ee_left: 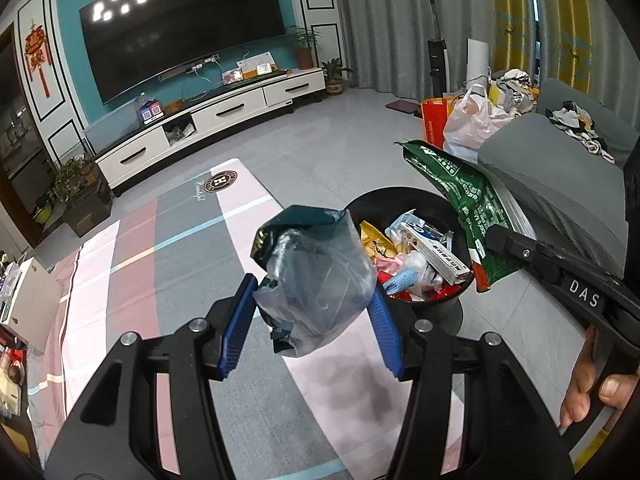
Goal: Collect trash
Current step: 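Carry the grey plastic bag and green snack packet over the black bin, then lower both tools into the black bin and open them to release the bag and packet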
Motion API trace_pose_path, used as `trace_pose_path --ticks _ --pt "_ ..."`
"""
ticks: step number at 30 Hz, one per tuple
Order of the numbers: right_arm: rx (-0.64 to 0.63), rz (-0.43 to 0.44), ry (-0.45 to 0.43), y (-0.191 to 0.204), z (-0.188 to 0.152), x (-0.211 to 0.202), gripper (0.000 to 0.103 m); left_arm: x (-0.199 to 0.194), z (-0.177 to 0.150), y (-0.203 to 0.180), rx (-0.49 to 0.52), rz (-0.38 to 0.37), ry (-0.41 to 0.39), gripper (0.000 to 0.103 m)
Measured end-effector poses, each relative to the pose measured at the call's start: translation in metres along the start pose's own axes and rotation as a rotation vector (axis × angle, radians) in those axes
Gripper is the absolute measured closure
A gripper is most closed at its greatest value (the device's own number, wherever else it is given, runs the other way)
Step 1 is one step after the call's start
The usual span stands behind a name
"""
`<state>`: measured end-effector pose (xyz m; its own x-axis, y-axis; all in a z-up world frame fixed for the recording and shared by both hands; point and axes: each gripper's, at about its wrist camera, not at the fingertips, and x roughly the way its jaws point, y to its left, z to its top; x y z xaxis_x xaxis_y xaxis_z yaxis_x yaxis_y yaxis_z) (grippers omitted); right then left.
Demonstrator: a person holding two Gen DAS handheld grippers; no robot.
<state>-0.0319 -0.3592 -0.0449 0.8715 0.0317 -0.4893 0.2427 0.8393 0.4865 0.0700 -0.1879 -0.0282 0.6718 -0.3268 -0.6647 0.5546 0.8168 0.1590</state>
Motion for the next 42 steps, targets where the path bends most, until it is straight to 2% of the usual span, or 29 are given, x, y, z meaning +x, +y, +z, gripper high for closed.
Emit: trace_pose_path --ticks 42 --pt "0.113 -0.103 0.025 -0.069 -0.002 0.037 0.099 0.092 0.026 -0.051 0.129 -0.045 0.058 0.047"
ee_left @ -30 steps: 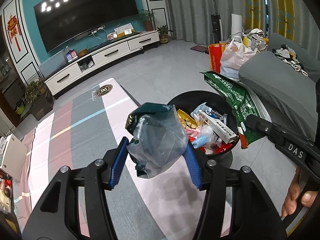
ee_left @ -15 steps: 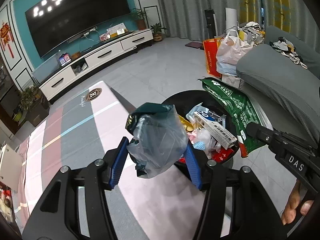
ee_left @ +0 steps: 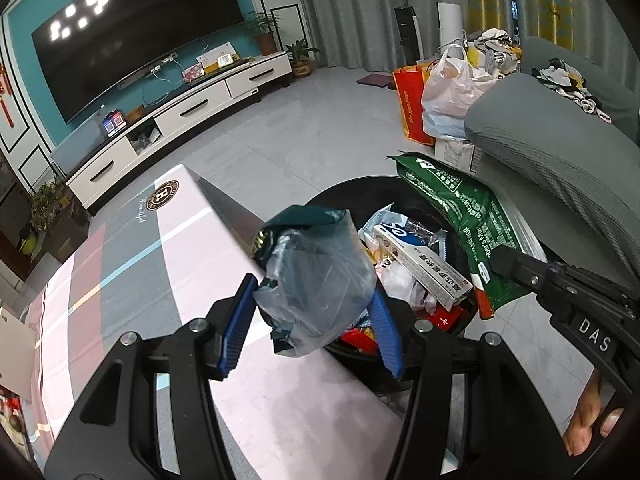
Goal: Collect trash
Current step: 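Lower both tools into the black bin and open them to release the bag and packet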
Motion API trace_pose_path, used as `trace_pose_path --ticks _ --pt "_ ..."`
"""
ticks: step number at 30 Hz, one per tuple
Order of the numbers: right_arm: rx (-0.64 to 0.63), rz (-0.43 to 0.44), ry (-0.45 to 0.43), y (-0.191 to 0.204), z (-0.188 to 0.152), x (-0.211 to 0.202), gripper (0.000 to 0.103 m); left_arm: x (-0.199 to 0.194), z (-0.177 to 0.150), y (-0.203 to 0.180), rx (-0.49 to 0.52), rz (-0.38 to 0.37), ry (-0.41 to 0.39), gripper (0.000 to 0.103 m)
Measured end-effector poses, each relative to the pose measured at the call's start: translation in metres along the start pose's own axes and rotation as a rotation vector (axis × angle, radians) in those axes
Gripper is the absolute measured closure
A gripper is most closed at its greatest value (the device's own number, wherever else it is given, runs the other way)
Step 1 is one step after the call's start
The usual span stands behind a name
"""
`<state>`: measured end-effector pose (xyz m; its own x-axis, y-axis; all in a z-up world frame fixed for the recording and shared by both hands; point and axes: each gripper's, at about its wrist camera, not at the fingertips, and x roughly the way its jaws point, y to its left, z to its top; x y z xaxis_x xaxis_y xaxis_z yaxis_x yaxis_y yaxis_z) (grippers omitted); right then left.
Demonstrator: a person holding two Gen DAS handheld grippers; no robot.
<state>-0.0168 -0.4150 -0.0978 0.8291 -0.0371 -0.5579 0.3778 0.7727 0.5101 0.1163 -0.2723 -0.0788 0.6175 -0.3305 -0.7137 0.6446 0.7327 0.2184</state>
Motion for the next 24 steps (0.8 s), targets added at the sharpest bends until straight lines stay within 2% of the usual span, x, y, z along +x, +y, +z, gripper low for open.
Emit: trace_pose_path --ticks 24 --pt "0.004 -0.025 0.023 -0.006 0.007 0.029 0.099 0.037 0.009 -0.012 0.035 0.002 0.043 0.046"
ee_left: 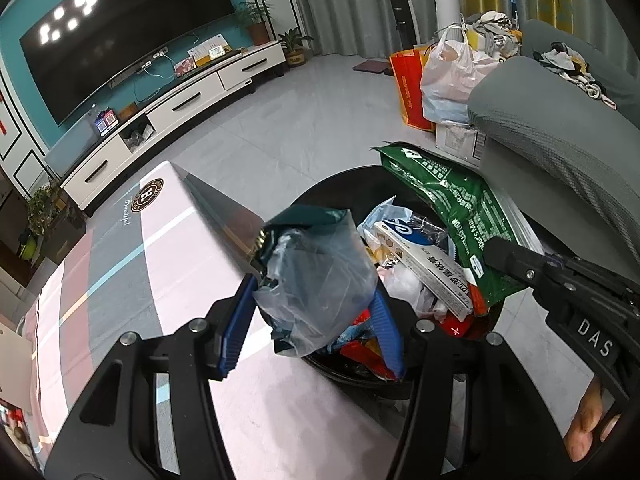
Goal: Collect trash
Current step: 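Lower both tools into the black bin and open them to release the bag and packet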
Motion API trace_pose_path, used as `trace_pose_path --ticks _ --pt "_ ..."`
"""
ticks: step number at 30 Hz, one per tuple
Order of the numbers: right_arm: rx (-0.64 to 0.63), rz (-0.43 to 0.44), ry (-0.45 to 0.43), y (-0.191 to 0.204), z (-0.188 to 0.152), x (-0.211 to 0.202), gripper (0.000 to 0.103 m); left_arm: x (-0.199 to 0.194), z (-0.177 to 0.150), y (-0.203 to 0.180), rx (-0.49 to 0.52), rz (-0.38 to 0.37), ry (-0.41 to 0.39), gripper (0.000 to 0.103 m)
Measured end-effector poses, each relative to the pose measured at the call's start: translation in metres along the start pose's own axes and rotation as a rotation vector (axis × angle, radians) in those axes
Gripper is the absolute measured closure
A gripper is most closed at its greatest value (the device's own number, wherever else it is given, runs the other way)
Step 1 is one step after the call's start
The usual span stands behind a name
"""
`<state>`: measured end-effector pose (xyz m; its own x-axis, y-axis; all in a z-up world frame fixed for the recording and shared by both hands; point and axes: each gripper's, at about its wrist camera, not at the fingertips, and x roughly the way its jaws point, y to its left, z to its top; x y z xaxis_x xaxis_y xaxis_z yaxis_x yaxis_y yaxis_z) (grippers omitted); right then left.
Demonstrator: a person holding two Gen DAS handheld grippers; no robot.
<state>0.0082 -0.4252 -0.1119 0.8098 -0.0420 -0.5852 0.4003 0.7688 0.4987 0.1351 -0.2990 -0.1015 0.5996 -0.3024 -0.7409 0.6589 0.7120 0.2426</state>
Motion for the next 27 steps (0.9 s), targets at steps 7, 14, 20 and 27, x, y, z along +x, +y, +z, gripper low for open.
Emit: trace_pose_path --ticks 7,14,20,27 --pt "-0.001 -0.026 0.024 0.002 0.002 0.011 0.099 0.009 0.002 0.000 0.008 -0.001 0.015 0.046" --pt "-0.001 -0.053 0.039 0.000 0.004 0.018 0.098 0.020 0.001 0.001 0.000 -0.019 0.042 0.045" --pt "-0.001 -0.074 0.051 -0.001 0.005 0.023 0.098 0.027 0.001 0.001 -0.001 -0.020 0.058 0.045" --pt "-0.003 -0.086 0.070 -0.002 0.005 0.028 0.098 0.034 0.001 0.000 0.004 -0.018 0.071 0.045"
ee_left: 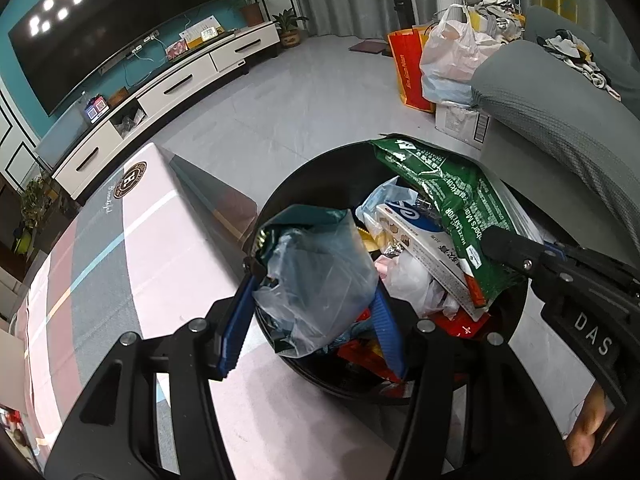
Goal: Collect trash
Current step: 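Lower both tools into the black bin and open them to release the bag and packet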
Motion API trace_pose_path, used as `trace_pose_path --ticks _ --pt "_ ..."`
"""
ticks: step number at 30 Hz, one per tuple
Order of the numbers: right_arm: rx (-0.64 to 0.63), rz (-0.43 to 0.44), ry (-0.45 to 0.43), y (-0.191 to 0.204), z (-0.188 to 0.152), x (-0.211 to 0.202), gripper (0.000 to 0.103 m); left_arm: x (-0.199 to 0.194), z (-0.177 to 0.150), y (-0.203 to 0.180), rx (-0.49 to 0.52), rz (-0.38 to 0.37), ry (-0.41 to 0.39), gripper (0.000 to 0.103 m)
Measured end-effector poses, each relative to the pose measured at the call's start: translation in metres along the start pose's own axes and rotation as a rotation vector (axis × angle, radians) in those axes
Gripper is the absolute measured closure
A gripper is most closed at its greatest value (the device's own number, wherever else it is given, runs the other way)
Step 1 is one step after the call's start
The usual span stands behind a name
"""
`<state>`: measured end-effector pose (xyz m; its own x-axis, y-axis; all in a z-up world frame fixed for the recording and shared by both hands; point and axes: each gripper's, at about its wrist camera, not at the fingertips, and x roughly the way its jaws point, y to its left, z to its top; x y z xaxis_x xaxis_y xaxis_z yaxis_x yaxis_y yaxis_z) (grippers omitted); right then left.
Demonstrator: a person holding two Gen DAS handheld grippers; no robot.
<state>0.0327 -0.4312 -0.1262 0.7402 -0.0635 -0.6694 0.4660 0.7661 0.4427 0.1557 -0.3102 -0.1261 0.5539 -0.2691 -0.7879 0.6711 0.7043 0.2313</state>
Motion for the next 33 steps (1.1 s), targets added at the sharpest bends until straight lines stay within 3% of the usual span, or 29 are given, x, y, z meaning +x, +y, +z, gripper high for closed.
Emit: trace_pose_path --ticks 33 --pt "-0.005 -0.038 0.046 0.001 -0.003 0.019 0.094 0.020 0.004 -0.012 0.036 -0.010 0.036 0.044"
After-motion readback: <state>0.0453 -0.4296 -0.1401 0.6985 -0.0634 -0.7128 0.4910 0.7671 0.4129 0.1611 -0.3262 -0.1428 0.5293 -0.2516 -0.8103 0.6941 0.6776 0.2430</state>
